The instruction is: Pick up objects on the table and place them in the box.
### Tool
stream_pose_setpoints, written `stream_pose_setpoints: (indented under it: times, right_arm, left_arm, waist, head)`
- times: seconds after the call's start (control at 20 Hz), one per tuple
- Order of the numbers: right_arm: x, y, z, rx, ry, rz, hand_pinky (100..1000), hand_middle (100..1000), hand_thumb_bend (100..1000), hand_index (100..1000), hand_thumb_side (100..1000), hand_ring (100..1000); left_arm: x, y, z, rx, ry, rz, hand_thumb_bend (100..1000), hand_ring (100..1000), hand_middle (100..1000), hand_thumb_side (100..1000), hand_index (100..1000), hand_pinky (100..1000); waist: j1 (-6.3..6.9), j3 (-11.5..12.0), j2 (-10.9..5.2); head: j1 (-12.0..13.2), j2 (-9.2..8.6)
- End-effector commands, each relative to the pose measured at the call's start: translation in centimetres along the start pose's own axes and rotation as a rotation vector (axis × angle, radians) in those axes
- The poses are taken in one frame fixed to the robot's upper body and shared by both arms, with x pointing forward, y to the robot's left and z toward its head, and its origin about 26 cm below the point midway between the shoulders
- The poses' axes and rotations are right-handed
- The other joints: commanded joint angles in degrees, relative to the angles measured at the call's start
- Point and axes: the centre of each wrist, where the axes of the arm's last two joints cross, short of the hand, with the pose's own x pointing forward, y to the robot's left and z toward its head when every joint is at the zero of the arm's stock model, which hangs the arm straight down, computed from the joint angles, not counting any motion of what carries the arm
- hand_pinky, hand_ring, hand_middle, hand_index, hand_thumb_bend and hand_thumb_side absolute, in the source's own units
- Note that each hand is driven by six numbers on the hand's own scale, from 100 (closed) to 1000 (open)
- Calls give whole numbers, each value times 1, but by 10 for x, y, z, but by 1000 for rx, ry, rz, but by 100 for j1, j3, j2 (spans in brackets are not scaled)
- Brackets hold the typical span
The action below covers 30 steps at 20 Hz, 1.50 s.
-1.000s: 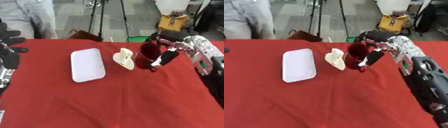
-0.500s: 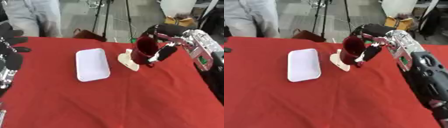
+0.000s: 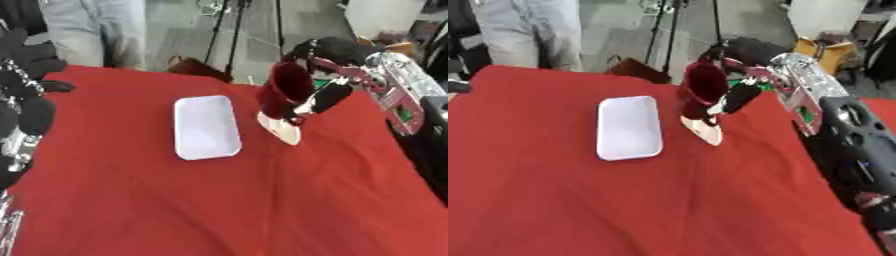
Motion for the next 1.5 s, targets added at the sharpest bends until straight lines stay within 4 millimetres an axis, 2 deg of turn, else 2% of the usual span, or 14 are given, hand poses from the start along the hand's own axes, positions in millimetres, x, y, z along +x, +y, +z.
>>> stream_pose_setpoints:
  times: [0.05,0.25,0.7,0.9,1.15,1.5]
  right_arm:
    - [-2,-20,-1,-90,30,14,328,737,580,786,592,528]
    - [4,-25,-8,-164,66,3,330,736,580,788,595,529]
    - [21,0,-28,-109,28,12,350,738,575,790,584,538]
    - [29,4,-35,-92,-2,11,348,738,576,790,581,535]
    - [37,4,-40,-90,-35,13,350,738,573,790,580,536]
    - [43,12,-42,-59,-59,7,359,739,567,793,572,541]
  left_arm:
    - [8,-4,-7,-14,-48,22,655,757,746,544,930,656]
    - [11,-13,-12,-42,-71,63,657,757,745,542,930,655]
    - [16,-25,-22,-87,-118,120,665,760,746,536,929,656]
    - [18,-29,-26,-99,-140,139,668,760,746,531,929,656]
    - [19,-31,-28,-111,-150,151,670,760,746,531,929,656]
    - [20,-33,-29,-122,-154,155,669,760,746,534,929,657]
  waist:
    - [10,42,-76]
    - [-14,245,-42]
    - [-60,530,86]
    - [-74,663,130]
    - [-95,740,143]
    - [-116,696,164]
  head:
    - [-66,-88]
    - [-191,-110]
    - [-308,-141]
    - [-319,-151]
    - [-324,-159]
    - [-320,-193]
